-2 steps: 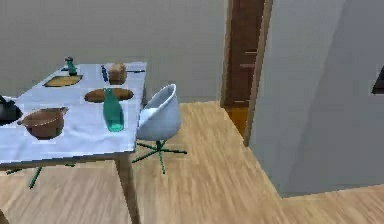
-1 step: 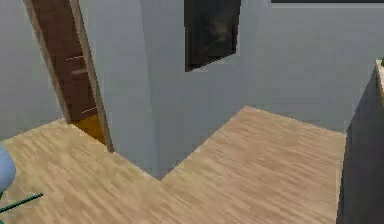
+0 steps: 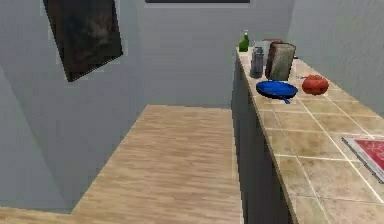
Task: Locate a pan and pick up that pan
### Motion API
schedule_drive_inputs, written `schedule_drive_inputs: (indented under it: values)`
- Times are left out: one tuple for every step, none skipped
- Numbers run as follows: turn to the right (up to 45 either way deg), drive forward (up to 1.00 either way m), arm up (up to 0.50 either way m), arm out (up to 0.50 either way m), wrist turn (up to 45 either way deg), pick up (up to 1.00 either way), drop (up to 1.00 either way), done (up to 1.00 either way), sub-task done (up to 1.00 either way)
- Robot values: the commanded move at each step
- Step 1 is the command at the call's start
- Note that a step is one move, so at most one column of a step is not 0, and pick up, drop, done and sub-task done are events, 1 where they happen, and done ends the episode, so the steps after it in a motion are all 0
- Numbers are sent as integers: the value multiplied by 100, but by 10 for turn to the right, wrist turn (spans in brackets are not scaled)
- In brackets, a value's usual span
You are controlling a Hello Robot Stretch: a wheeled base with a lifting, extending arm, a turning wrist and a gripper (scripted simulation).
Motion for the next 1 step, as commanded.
schedule_drive_inputs:
  values:
    - [0, 90, 0, 0, 0, 0, 0, 0, 0]
